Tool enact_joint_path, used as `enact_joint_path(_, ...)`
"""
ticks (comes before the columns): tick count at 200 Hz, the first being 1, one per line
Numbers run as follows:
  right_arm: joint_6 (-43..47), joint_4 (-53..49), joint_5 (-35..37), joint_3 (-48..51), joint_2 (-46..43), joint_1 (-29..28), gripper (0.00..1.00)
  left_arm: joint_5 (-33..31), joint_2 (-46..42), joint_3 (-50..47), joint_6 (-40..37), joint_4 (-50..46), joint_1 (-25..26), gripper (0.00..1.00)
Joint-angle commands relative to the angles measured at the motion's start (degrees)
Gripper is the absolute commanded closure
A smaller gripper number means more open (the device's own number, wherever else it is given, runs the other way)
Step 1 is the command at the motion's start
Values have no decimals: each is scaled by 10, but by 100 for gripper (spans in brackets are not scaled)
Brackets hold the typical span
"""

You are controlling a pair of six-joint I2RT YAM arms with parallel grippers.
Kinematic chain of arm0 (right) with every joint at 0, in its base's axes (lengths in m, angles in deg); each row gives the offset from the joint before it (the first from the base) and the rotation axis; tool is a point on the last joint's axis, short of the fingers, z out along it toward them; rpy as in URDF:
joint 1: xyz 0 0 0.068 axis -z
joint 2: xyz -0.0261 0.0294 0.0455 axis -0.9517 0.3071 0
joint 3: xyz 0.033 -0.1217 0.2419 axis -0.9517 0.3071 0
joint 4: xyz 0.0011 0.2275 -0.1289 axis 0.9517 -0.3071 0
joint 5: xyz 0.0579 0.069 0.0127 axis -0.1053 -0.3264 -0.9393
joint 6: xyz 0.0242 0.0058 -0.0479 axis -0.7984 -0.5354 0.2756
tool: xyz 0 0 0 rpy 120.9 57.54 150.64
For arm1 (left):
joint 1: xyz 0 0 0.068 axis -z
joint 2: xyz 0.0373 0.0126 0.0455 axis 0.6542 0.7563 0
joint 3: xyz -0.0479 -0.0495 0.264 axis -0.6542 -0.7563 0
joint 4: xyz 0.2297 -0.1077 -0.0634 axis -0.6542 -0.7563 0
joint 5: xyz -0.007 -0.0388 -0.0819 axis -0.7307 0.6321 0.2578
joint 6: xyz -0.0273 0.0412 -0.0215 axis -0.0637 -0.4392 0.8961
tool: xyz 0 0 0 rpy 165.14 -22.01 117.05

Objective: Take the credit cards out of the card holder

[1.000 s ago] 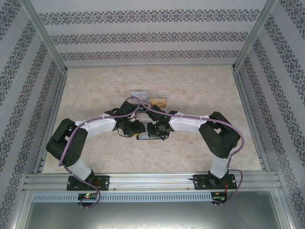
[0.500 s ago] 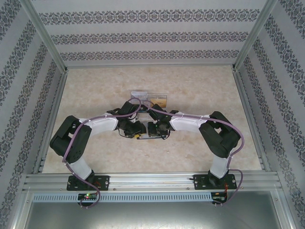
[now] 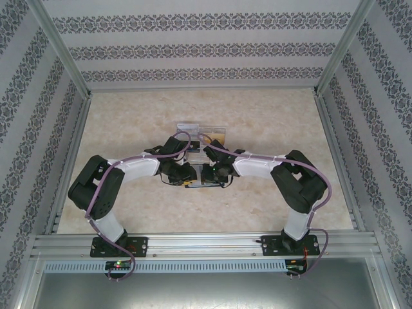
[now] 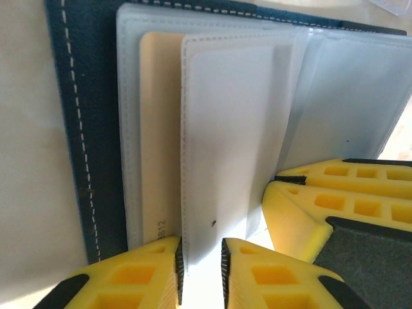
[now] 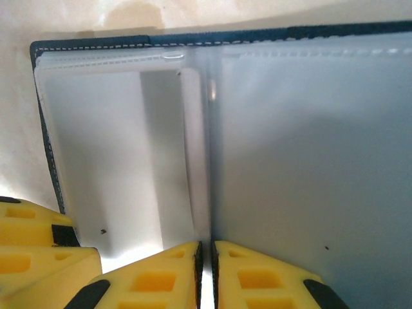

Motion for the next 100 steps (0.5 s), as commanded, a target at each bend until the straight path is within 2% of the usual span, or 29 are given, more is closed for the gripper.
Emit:
enact_joint_path(1, -9, -4, -2, 17, -14, 5, 83, 7, 2, 11, -5, 20, -1, 81)
enact_joint_path(51, 1, -10, 36, 38, -90, 2, 75, -50, -34, 10, -37, -63, -1, 98)
enact_joint_path(84, 0, -9, 61, 55, -137, 3, 73, -55, -60, 7, -54, -95, -1, 99)
enact_joint_path(100, -1, -10, 73, 62, -155, 2, 73, -42, -69, 9, -58, -90, -1, 95)
